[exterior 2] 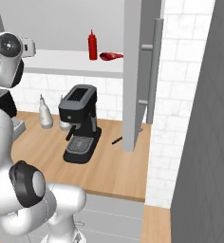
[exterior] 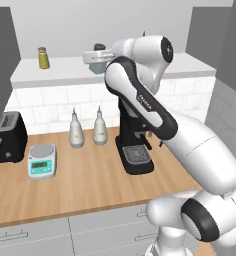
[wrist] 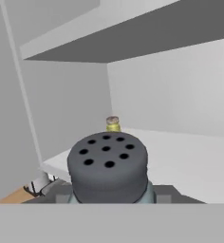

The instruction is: Put the shaker and condiment bottle from the counter next to their counterparts in the cabinet.

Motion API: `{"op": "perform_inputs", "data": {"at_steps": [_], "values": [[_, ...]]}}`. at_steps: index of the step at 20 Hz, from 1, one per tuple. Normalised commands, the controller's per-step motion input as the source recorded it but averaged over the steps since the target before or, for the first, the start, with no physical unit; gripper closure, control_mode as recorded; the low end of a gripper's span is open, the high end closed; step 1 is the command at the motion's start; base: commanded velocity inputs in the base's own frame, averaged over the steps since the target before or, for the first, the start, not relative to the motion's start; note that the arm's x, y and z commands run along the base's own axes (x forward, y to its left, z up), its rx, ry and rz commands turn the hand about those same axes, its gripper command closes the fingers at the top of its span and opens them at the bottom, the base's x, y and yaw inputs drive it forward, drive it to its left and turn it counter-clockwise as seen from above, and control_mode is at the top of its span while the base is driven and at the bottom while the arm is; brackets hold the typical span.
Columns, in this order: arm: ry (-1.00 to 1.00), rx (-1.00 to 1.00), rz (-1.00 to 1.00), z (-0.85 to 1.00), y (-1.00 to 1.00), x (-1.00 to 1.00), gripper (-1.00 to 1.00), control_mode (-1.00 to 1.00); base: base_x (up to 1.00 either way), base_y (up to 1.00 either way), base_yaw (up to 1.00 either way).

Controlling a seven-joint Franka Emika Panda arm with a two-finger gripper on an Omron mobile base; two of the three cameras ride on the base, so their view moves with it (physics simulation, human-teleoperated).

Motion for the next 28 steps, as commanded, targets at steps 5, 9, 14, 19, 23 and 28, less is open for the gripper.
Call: {"op": "perform_inputs", "data": {"at_steps": [5,9,14,19,23,28], "values": [[-0.01,0.01,0.0,-0.04,0.1,0.44,1.0,-1.0,0.0,0.0,0.0],[-0.05,0.0,0.0,-0.07,0.15,0.41,1.0,-1.0,0.0,0.0,0.0],[-0.12,0.0,0.0,-0.16,0.21,0.36,1.0,-1.0,0.0,0.0,0.0],[-0.03,0.0,0.0,-0.16,0.3,0.37,1.0,-1.0,0.0,0.0,0.0],[0.03,0.0,0.0,-0.01,0.23,0.33,1.0,-1.0,0.0,0.0,0.0],[0.08,0.0,0.0,0.0,0.2,0.37,1.0,-1.0,0.0,0.0,0.0]]}}
